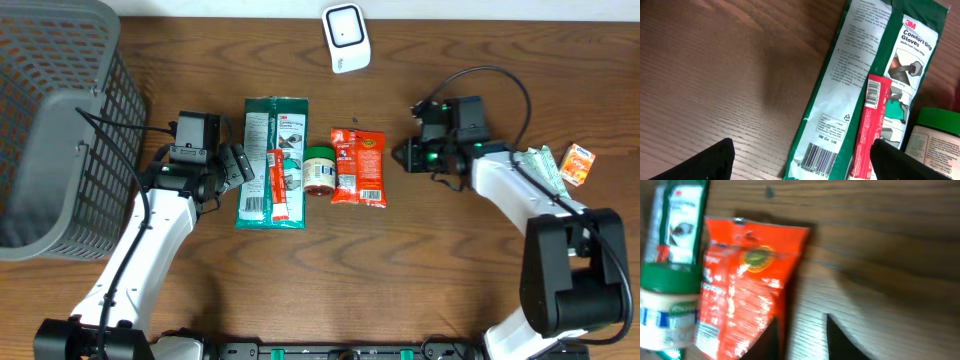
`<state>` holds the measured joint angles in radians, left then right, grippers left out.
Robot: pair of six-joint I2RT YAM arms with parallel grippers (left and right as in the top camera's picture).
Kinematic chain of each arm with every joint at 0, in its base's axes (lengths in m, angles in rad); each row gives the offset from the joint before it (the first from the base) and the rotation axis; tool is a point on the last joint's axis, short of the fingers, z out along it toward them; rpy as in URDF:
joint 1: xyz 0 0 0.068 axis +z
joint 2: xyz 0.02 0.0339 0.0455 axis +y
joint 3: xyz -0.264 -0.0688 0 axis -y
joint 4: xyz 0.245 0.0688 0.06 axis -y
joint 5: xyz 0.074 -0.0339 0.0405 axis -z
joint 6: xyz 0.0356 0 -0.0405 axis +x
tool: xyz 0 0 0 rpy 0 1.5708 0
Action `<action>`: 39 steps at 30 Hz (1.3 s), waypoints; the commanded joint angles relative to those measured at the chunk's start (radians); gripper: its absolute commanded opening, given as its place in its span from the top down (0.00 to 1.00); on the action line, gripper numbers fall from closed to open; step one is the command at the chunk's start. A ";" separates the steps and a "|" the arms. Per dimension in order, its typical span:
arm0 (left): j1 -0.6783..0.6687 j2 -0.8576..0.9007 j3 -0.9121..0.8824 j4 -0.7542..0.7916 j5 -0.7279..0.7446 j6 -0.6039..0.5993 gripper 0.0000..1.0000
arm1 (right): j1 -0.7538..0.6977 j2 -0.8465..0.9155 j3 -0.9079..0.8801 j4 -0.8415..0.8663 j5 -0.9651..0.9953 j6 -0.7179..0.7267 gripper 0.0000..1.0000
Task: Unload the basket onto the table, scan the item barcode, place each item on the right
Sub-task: 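Move the right gripper left over the red Hacks candy bag, then grasp the red Hacks bag and drag it rightward with the right gripper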
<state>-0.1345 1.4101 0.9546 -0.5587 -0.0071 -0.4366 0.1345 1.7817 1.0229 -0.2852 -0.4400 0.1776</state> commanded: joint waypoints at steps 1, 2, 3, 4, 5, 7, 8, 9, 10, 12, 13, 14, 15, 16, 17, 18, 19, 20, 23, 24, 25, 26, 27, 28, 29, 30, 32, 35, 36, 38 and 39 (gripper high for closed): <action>0.003 -0.005 0.016 -0.002 -0.020 0.010 0.13 | -0.031 -0.014 -0.003 -0.015 0.001 -0.018 0.51; 0.003 -0.005 0.016 -0.002 -0.020 0.010 0.13 | -0.031 -0.014 -0.003 -0.017 0.001 -0.018 0.44; 0.003 -0.005 0.016 -0.002 -0.020 0.010 0.13 | -0.028 -0.014 -0.003 -0.018 0.000 -0.016 0.43; 0.003 -0.005 0.016 -0.002 -0.020 0.010 0.13 | -0.025 -0.014 -0.003 -0.018 -0.001 -0.012 0.43; 0.003 -0.005 0.016 -0.002 -0.020 0.010 0.13 | -0.018 -0.014 -0.003 -0.016 -0.008 -0.008 0.42; 0.003 -0.005 0.016 -0.002 -0.020 0.010 0.13 | 0.002 -0.014 -0.003 -0.006 -0.022 -0.006 0.41; 0.003 -0.005 0.016 -0.002 -0.020 0.010 0.13 | 0.021 -0.013 -0.003 0.004 -0.021 -0.006 0.40; 0.003 -0.005 0.016 -0.002 -0.020 0.010 0.13 | 0.035 -0.012 -0.003 0.010 -0.021 -0.006 0.39; 0.003 -0.005 0.016 -0.002 -0.020 0.010 0.13 | 0.048 -0.012 -0.003 0.015 -0.021 -0.006 0.39; 0.003 -0.005 0.016 -0.002 -0.020 0.010 0.13 | 0.079 -0.010 -0.003 0.031 -0.021 -0.006 0.38; 0.003 -0.005 0.016 -0.002 -0.020 0.010 0.13 | 0.092 -0.010 -0.003 0.037 -0.020 -0.006 0.38; 0.003 -0.005 0.016 -0.002 -0.020 0.010 0.13 | 0.105 -0.008 -0.003 0.042 -0.014 -0.006 0.39; 0.003 -0.005 0.016 -0.002 -0.020 0.010 0.13 | 0.117 -0.007 -0.003 0.047 -0.010 -0.006 0.39; 0.003 -0.005 0.016 -0.002 -0.020 0.010 0.13 | 0.129 -0.003 -0.003 0.052 -0.004 -0.006 0.39; 0.003 -0.005 0.016 -0.002 -0.020 0.010 0.13 | 0.139 0.001 -0.003 0.058 0.003 -0.006 0.39; 0.003 -0.005 0.016 -0.002 -0.020 0.010 0.13 | 0.147 0.006 -0.003 0.062 0.014 -0.006 0.39; 0.003 -0.005 0.016 -0.002 -0.020 0.010 0.13 | 0.155 0.013 -0.003 0.065 0.026 -0.006 0.39; 0.003 -0.005 0.016 -0.002 -0.020 0.010 0.13 | 0.159 0.019 -0.003 0.067 0.037 -0.005 0.39; 0.003 -0.005 0.016 -0.002 -0.020 0.010 0.13 | 0.161 0.046 -0.003 0.080 0.055 0.011 0.40; 0.003 -0.005 0.016 -0.002 -0.020 0.010 0.13 | 0.161 0.052 -0.003 0.084 0.055 0.013 0.41; 0.003 -0.005 0.016 -0.002 -0.020 0.010 0.13 | 0.161 0.062 -0.003 0.089 0.055 0.013 0.41; 0.003 -0.005 0.016 -0.002 -0.020 0.010 0.13 | 0.161 0.072 -0.003 0.095 0.056 0.013 0.41; 0.003 -0.005 0.016 -0.002 -0.020 0.010 0.13 | 0.161 0.080 -0.003 0.099 0.058 0.013 0.41; 0.003 -0.005 0.016 -0.002 -0.020 0.010 0.13 | 0.161 0.087 -0.003 0.103 0.058 0.013 0.41; 0.003 -0.005 0.016 -0.002 -0.020 0.010 0.13 | 0.161 0.097 -0.003 0.108 0.058 0.013 0.41; 0.003 -0.005 0.016 -0.002 -0.020 0.010 0.13 | 0.161 0.105 -0.003 0.112 0.058 0.013 0.41; 0.003 -0.005 0.016 -0.002 -0.020 0.010 0.13 | 0.161 0.129 -0.003 0.124 0.060 0.018 0.42; 0.003 -0.005 0.016 -0.002 -0.020 0.010 0.13 | 0.161 0.150 -0.003 0.138 0.061 0.032 0.48; 0.003 -0.005 0.016 -0.002 -0.020 0.010 0.13 | 0.161 0.154 -0.003 0.139 0.061 0.036 0.54; 0.003 -0.005 0.016 -0.002 -0.020 0.010 0.13 | 0.161 0.155 -0.003 0.140 0.061 0.035 0.67; 0.003 -0.005 0.016 -0.002 -0.020 0.010 0.13 | 0.158 0.153 -0.003 0.142 0.061 0.035 0.72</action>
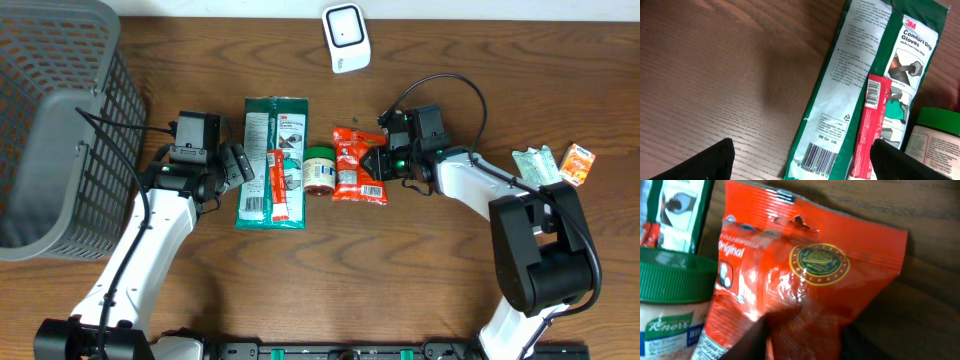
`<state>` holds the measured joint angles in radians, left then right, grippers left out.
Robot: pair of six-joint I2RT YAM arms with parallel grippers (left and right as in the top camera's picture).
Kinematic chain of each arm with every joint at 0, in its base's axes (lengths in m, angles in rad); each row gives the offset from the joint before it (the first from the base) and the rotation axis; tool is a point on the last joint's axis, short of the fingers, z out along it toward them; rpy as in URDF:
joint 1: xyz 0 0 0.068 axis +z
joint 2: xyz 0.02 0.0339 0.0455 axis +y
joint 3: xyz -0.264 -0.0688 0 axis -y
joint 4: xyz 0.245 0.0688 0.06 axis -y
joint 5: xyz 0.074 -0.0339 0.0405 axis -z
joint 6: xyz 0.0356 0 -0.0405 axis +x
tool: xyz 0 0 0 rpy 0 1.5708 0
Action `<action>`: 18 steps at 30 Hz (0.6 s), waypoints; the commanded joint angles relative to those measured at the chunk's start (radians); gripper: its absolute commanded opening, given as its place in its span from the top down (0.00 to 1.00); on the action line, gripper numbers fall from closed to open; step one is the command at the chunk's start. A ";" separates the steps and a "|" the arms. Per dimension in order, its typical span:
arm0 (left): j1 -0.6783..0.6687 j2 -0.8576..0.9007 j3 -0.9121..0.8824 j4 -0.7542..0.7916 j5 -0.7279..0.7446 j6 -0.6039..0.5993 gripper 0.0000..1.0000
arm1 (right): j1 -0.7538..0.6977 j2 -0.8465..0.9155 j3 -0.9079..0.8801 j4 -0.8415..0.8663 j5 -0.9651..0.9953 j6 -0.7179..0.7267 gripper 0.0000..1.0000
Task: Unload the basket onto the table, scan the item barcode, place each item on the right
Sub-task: 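Grasp the red Hacks bag and drag it rightward with the right gripper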
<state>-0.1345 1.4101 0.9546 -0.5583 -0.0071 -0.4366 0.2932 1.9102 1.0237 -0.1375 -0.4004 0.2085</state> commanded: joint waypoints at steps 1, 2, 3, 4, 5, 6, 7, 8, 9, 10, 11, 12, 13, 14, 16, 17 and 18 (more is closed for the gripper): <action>0.003 -0.005 0.016 -0.002 -0.020 0.010 0.13 | -0.006 0.019 -0.003 -0.006 0.021 0.005 0.77; 0.003 -0.005 0.016 -0.003 -0.020 0.010 0.13 | -0.013 0.014 -0.003 -0.008 0.021 0.005 0.82; 0.003 -0.005 0.016 -0.003 -0.020 0.010 0.13 | -0.023 0.006 -0.003 -0.013 0.021 0.005 0.87; 0.003 -0.005 0.016 -0.003 -0.020 0.010 0.13 | -0.032 -0.004 -0.003 -0.021 0.021 0.005 0.90; 0.003 -0.005 0.016 -0.002 -0.020 0.010 0.13 | -0.045 -0.015 -0.003 -0.032 0.021 0.005 0.95; 0.003 -0.005 0.016 -0.002 -0.020 0.010 0.13 | -0.056 -0.024 -0.003 -0.042 0.021 0.005 0.99; 0.003 -0.005 0.016 -0.002 -0.020 0.010 0.13 | -0.070 -0.036 -0.003 -0.055 0.021 0.004 0.99; 0.003 -0.005 0.016 -0.002 -0.020 0.010 0.13 | -0.082 -0.045 -0.003 -0.066 0.022 0.004 0.99; 0.003 -0.005 0.016 -0.003 -0.020 0.010 0.13 | -0.097 -0.054 -0.003 -0.078 0.022 0.004 0.99; 0.003 -0.005 0.016 -0.002 -0.020 0.010 0.13 | -0.114 -0.062 -0.003 -0.091 0.022 0.004 0.99; 0.003 -0.005 0.016 -0.003 -0.020 0.010 0.13 | -0.133 -0.070 -0.003 -0.103 0.022 0.003 0.99; 0.003 -0.005 0.016 -0.003 -0.020 0.010 0.13 | -0.153 -0.077 -0.003 -0.116 0.022 -0.001 0.99; 0.003 -0.005 0.016 -0.002 -0.020 0.010 0.13 | -0.168 -0.081 -0.003 -0.126 0.022 -0.005 0.99; 0.003 -0.005 0.016 -0.002 -0.020 0.010 0.13 | -0.192 -0.088 -0.003 -0.141 0.022 -0.009 0.99; 0.003 -0.005 0.016 -0.002 -0.020 0.010 0.13 | -0.232 -0.097 -0.003 -0.164 0.022 -0.026 0.99; 0.003 -0.005 0.016 -0.002 -0.020 0.010 0.13 | -0.256 -0.101 -0.003 -0.179 0.022 -0.033 0.99; 0.003 -0.005 0.016 -0.003 -0.020 0.010 0.14 | -0.272 -0.105 -0.003 -0.190 0.022 -0.034 0.99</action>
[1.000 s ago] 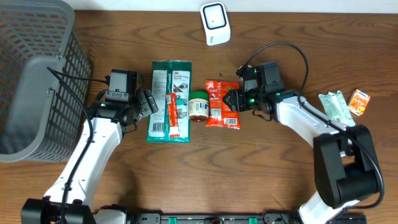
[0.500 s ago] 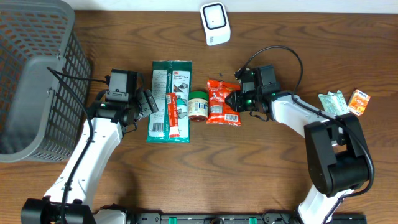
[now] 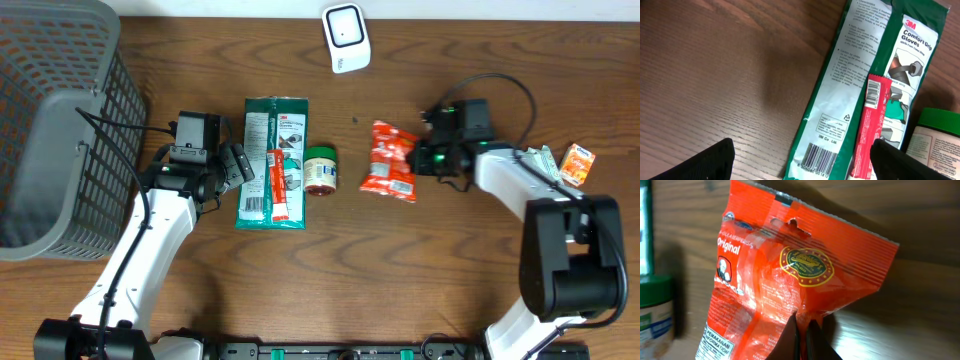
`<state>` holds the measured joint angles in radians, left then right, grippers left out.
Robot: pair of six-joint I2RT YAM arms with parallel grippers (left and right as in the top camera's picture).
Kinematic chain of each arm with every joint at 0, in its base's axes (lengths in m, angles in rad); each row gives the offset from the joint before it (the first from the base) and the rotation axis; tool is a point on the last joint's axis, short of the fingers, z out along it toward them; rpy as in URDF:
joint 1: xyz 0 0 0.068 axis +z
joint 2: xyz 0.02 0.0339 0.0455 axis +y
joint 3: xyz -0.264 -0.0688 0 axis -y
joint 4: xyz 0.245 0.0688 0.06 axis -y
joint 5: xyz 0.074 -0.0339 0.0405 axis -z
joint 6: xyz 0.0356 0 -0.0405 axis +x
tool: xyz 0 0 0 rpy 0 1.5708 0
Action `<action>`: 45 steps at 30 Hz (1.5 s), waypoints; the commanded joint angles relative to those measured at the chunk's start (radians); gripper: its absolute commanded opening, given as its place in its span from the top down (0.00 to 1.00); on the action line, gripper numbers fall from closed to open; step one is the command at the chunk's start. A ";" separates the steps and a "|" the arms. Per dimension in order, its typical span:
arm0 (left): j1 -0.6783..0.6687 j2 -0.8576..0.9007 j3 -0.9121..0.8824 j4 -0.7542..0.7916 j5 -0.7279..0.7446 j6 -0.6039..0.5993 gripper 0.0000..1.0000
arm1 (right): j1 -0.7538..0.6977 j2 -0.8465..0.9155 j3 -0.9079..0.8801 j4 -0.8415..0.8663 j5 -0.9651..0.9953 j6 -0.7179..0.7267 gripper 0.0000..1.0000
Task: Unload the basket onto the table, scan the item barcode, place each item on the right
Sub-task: 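Grasp the red Hacks bag and drag it rightward with the right gripper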
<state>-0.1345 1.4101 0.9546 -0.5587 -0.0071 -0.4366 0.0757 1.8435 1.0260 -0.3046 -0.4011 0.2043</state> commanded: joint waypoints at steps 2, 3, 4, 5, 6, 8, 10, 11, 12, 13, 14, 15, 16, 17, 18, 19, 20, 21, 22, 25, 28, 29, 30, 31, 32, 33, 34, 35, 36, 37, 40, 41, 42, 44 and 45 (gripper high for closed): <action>0.003 -0.005 0.016 -0.002 -0.020 0.010 0.13 | -0.089 -0.045 -0.006 -0.042 0.017 -0.030 0.99; 0.003 -0.005 0.016 -0.002 -0.020 0.010 0.13 | -0.100 -0.047 -0.006 -0.050 0.010 -0.030 0.99; 0.003 -0.005 0.016 -0.002 -0.020 0.010 0.13 | -0.112 -0.052 -0.006 -0.057 -0.003 -0.029 0.99; 0.003 -0.005 0.016 -0.002 -0.020 0.010 0.13 | -0.120 -0.056 -0.006 -0.063 -0.020 -0.030 0.98; 0.003 -0.005 0.016 -0.002 -0.020 0.010 0.13 | -0.127 -0.063 -0.006 -0.069 -0.040 -0.030 0.96; 0.003 -0.005 0.016 -0.002 -0.020 0.010 0.13 | -0.134 -0.076 -0.005 -0.080 -0.066 -0.029 0.93; 0.003 -0.005 0.016 -0.002 -0.020 0.010 0.13 | -0.134 -0.093 -0.005 -0.095 -0.076 -0.029 0.78; 0.003 -0.005 0.016 -0.002 -0.020 0.010 0.13 | -0.134 -0.106 -0.005 -0.106 -0.075 -0.029 0.70; 0.003 -0.005 0.016 -0.002 -0.020 0.010 0.13 | -0.134 -0.120 -0.005 -0.117 -0.075 -0.029 0.63; 0.003 -0.005 0.016 -0.002 -0.020 0.010 0.13 | -0.134 -0.138 -0.005 -0.129 -0.075 -0.029 0.58; 0.003 -0.005 0.016 -0.002 -0.020 0.010 0.13 | -0.134 -0.151 -0.005 -0.138 -0.076 -0.029 0.56; 0.003 -0.005 0.016 -0.002 -0.020 0.010 0.13 | -0.134 -0.169 -0.005 -0.148 -0.076 -0.029 0.56; 0.003 -0.005 0.016 -0.002 -0.020 0.010 0.13 | -0.133 -0.191 -0.005 -0.160 -0.076 -0.029 0.57; 0.003 -0.005 0.016 -0.002 -0.020 0.010 0.13 | -0.132 -0.208 -0.005 -0.168 -0.076 -0.029 0.60; 0.003 -0.005 0.016 -0.002 -0.020 0.010 0.13 | -0.128 -0.227 -0.005 -0.177 -0.076 -0.029 0.66; 0.003 -0.005 0.016 -0.002 -0.020 0.010 0.13 | -0.123 -0.243 -0.005 -0.182 -0.075 -0.029 0.69; 0.003 -0.005 0.016 -0.002 -0.020 0.010 0.13 | -0.118 -0.252 -0.005 -0.185 -0.075 -0.029 0.73; 0.003 -0.005 0.016 -0.002 -0.020 0.010 0.13 | -0.109 -0.260 -0.005 -0.186 -0.075 -0.029 0.75; 0.003 -0.005 0.016 -0.002 -0.020 0.010 0.14 | -0.100 -0.261 -0.005 -0.186 -0.075 -0.029 0.77; 0.003 -0.005 0.016 -0.002 -0.020 0.010 0.14 | -0.061 -0.253 -0.005 -0.184 -0.053 -0.029 0.81; 0.003 -0.005 0.016 -0.002 -0.020 0.010 0.13 | -0.006 -0.232 -0.005 -0.185 0.025 -0.029 0.82; 0.003 -0.005 0.016 -0.002 -0.020 0.010 0.13 | 0.016 -0.222 -0.006 -0.187 0.050 -0.029 0.82; 0.003 -0.005 0.016 -0.002 -0.020 0.010 0.13 | 0.034 -0.214 -0.006 -0.190 0.067 -0.029 0.82; 0.003 -0.005 0.016 -0.002 -0.020 0.010 0.13 | 0.055 -0.203 -0.007 -0.191 0.085 -0.029 0.82; 0.003 -0.005 0.016 -0.002 -0.020 0.010 0.13 | 0.071 -0.193 -0.007 -0.192 0.095 -0.029 0.82; 0.003 -0.005 0.016 -0.002 -0.020 0.010 0.13 | 0.101 -0.171 -0.007 -0.192 0.119 -0.029 0.82; 0.003 -0.005 0.016 -0.002 -0.020 0.010 0.13 | 0.117 -0.157 -0.007 -0.193 0.138 -0.029 0.82; 0.003 -0.005 0.016 -0.002 -0.020 0.010 0.13 | 0.130 -0.143 -0.007 -0.194 0.159 -0.029 0.81; 0.003 -0.005 0.016 -0.002 -0.020 0.010 0.13 | 0.145 -0.125 -0.007 -0.193 0.187 -0.029 0.81; 0.003 -0.005 0.016 -0.002 -0.020 0.010 0.13 | 0.154 -0.109 -0.007 -0.187 0.208 -0.029 0.80; 0.003 -0.005 0.016 -0.002 -0.020 0.010 0.13 | 0.173 -0.057 -0.007 -0.155 0.228 -0.029 0.79; 0.003 -0.005 0.016 -0.002 -0.020 0.010 0.13 | 0.175 -0.045 -0.007 -0.148 0.226 -0.028 0.78; 0.003 -0.005 0.016 -0.002 -0.020 0.010 0.13 | 0.175 -0.035 -0.007 -0.141 0.217 -0.028 0.79; 0.003 -0.005 0.016 -0.002 -0.020 0.010 0.13 | 0.174 -0.029 -0.007 -0.132 0.187 -0.030 0.82; 0.003 -0.005 0.016 -0.002 -0.020 0.010 0.13 | 0.171 -0.033 -0.005 -0.130 0.172 -0.031 0.83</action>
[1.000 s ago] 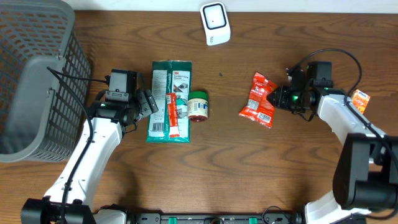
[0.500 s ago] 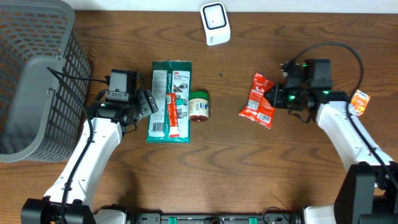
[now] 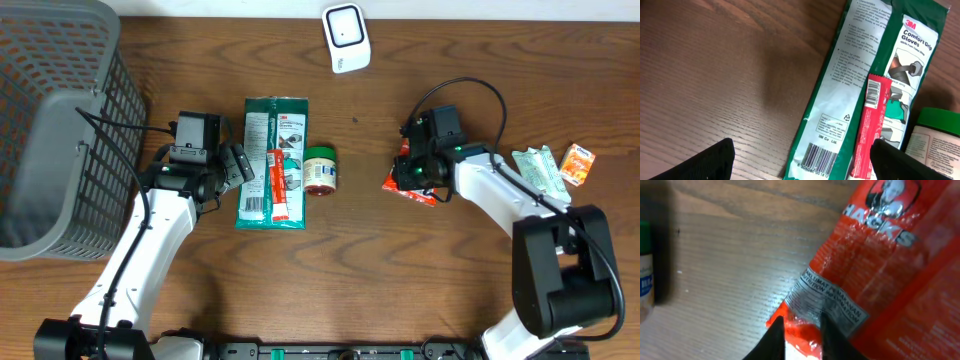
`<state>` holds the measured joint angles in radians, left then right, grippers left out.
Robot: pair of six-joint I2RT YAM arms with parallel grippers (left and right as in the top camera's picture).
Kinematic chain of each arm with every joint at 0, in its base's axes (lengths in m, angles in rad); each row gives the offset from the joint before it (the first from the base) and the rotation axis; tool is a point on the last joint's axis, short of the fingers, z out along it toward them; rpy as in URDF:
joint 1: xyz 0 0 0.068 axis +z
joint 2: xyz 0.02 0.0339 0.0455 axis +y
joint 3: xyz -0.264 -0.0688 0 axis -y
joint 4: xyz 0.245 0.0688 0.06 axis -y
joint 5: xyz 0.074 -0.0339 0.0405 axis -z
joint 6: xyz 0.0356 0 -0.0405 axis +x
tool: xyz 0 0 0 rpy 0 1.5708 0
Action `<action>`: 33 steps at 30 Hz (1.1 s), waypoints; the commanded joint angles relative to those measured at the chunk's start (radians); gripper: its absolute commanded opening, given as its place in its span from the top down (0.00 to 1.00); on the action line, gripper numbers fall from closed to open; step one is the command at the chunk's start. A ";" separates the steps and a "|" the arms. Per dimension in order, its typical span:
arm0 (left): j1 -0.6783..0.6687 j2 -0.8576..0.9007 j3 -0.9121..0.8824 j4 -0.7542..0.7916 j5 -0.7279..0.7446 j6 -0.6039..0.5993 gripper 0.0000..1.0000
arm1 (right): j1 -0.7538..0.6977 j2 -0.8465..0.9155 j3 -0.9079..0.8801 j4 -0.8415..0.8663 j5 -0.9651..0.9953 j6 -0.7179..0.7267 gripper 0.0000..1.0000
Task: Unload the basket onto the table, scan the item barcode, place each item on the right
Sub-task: 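Grasp the red Hacks bag and drag it rightward with the right gripper, then swing the left gripper over to the Hacks bag's left side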
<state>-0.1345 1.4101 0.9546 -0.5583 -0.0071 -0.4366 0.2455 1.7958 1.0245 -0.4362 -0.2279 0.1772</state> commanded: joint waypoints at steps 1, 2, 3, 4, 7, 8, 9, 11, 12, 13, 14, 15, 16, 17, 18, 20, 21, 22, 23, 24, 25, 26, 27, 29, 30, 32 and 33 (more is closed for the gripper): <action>0.003 -0.005 0.016 -0.003 -0.020 0.010 0.13 | -0.003 0.006 0.002 -0.001 -0.020 -0.017 0.83; 0.003 -0.005 0.016 -0.002 -0.020 0.010 0.13 | -0.008 -0.008 0.009 -0.010 -0.046 -0.046 0.82; 0.003 -0.005 0.016 -0.003 -0.020 0.010 0.13 | -0.013 -0.023 0.015 -0.019 -0.063 -0.067 0.81; 0.003 -0.005 0.016 -0.002 -0.020 0.010 0.13 | -0.020 -0.046 0.022 -0.036 -0.078 -0.087 0.79; 0.003 -0.005 0.016 -0.003 -0.020 0.010 0.13 | -0.048 -0.126 0.027 -0.073 -0.075 -0.105 0.77; 0.003 -0.005 0.016 -0.003 -0.020 0.010 0.13 | -0.058 -0.148 0.027 -0.080 -0.065 -0.105 0.75; 0.003 -0.005 0.016 -0.003 -0.020 0.010 0.13 | -0.071 -0.169 0.027 -0.086 -0.044 -0.105 0.75; 0.003 -0.005 0.016 -0.003 -0.020 0.010 0.13 | -0.092 -0.190 0.026 -0.092 0.002 -0.104 0.74; 0.003 -0.005 0.016 -0.002 -0.020 0.010 0.13 | -0.104 -0.191 0.026 -0.092 0.026 -0.104 0.74; 0.003 -0.005 0.016 -0.003 -0.020 0.010 0.13 | -0.114 -0.190 0.026 -0.092 0.043 -0.104 0.73; 0.003 -0.005 0.016 -0.003 -0.020 0.010 0.13 | -0.125 -0.185 0.024 -0.091 0.059 -0.104 0.73; 0.003 -0.005 0.016 -0.003 -0.020 0.010 0.13 | -0.135 -0.179 0.021 -0.091 0.069 -0.104 0.73; 0.003 -0.005 0.016 -0.002 -0.020 0.010 0.13 | -0.146 -0.173 0.019 -0.091 0.070 -0.104 0.73; 0.003 -0.005 0.016 -0.003 -0.020 0.010 0.13 | -0.157 -0.165 0.017 -0.092 0.069 -0.103 0.73; 0.003 -0.005 0.016 -0.003 -0.020 0.010 0.13 | -0.167 -0.158 0.016 -0.092 0.069 -0.103 0.72; 0.003 -0.005 0.016 -0.003 -0.020 0.010 0.13 | -0.184 -0.146 0.015 -0.092 0.069 -0.103 0.70; 0.003 -0.005 0.016 -0.003 -0.020 0.010 0.13 | -0.190 -0.144 0.015 -0.095 0.069 -0.103 0.69; 0.003 -0.005 0.016 -0.003 -0.020 0.010 0.13 | -0.197 -0.141 0.015 -0.100 0.067 -0.103 0.67; 0.003 -0.005 0.016 -0.002 -0.020 0.010 0.13 | -0.201 -0.141 0.014 -0.104 0.066 -0.103 0.67; 0.003 -0.005 0.016 -0.003 -0.020 0.010 0.13 | -0.204 -0.141 0.014 -0.107 0.066 -0.103 0.67; 0.003 -0.005 0.016 -0.002 -0.020 0.010 0.13 | -0.206 -0.141 0.013 -0.107 0.066 -0.103 0.65; 0.003 -0.005 0.016 -0.002 -0.020 0.010 0.13 | -0.206 -0.141 0.013 -0.106 0.066 -0.103 0.64; 0.003 -0.005 0.016 -0.002 -0.020 0.010 0.13 | -0.206 -0.141 0.013 -0.106 0.066 -0.103 0.64; 0.003 -0.005 0.016 -0.003 -0.020 0.010 0.13 | -0.206 -0.140 0.013 -0.106 0.066 -0.103 0.63; 0.003 -0.005 0.016 -0.003 -0.020 0.010 0.13 | -0.206 -0.140 0.013 -0.106 0.066 -0.103 0.62; 0.003 -0.005 0.016 -0.003 -0.020 0.010 0.13 | -0.206 -0.140 0.013 -0.106 0.066 -0.103 0.59; 0.003 -0.005 0.016 -0.002 -0.020 0.010 0.13 | -0.206 -0.141 0.013 -0.107 0.066 -0.103 0.58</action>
<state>-0.1345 1.4101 0.9546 -0.5583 -0.0071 -0.4366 0.0471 1.6455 1.0389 -0.5419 -0.1654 0.0856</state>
